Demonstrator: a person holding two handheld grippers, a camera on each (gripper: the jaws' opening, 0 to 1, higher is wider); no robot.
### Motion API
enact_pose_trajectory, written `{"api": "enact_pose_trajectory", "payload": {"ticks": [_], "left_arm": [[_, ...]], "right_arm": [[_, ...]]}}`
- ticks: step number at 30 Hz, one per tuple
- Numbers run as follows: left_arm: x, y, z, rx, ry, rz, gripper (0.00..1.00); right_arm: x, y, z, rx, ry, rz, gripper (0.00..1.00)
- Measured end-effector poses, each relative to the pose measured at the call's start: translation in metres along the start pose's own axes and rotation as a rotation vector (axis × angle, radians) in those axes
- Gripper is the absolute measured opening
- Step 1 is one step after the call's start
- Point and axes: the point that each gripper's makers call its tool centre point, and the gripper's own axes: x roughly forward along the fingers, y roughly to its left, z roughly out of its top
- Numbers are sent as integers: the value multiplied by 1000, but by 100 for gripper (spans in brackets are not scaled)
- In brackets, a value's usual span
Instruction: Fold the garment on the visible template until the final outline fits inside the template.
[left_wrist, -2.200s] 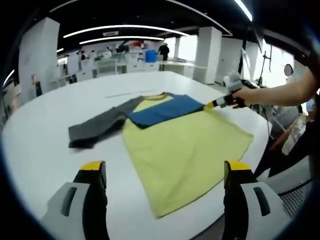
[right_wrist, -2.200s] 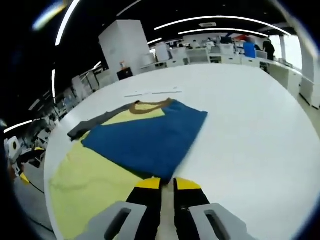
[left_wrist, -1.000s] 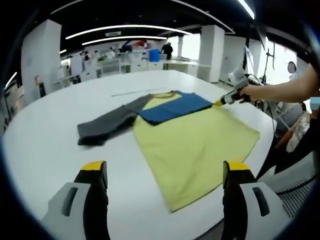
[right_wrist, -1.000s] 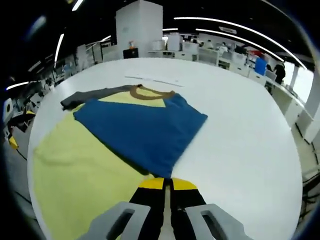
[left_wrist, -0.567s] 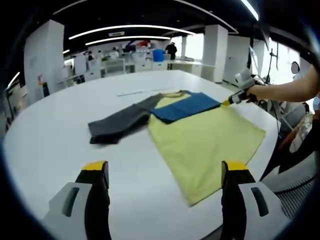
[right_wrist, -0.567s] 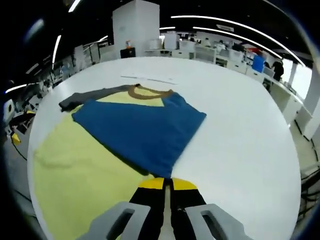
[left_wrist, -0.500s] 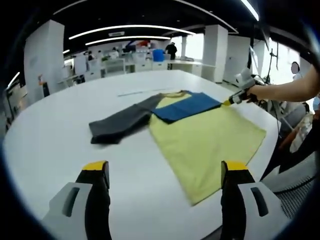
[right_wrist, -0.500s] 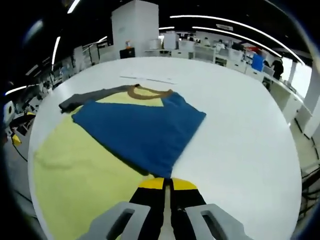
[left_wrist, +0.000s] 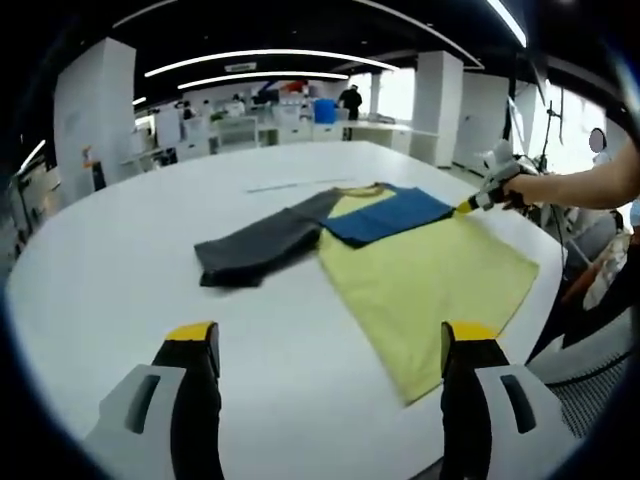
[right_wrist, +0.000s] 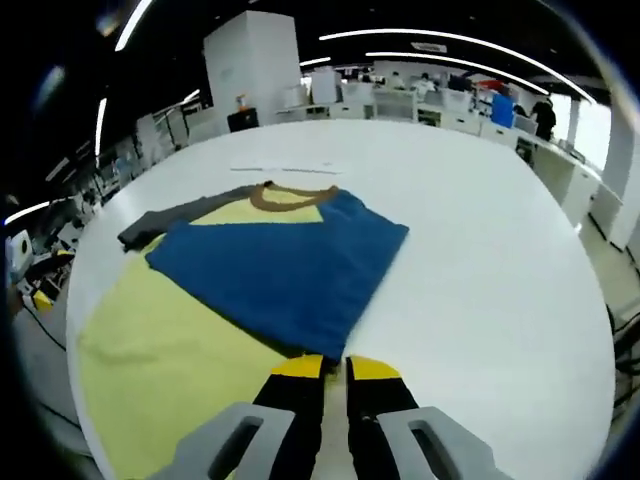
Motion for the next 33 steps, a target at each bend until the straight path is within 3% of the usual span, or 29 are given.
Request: {"api": "enact_pose_trajectory", "payload": {"ticks": [4,13,22,25,33], "left_arm": [[-1,4,1,-8,1,10,88],[4,19,3,-60,-12,47,82],[22,33,3,-150,-6,120,75],[29,42,4,-173,-12,171,68],[49,52,12,-204,-32,215,59]], "right_arm": [[-5,4,10,20,-40,17,27],[-22,22,23,17,-95,76,57],[-44,45,34,18,-144,136,76],[-50,51,33,6,-147,148,78],[-63,65,28,-22,-150,167,86]]}}
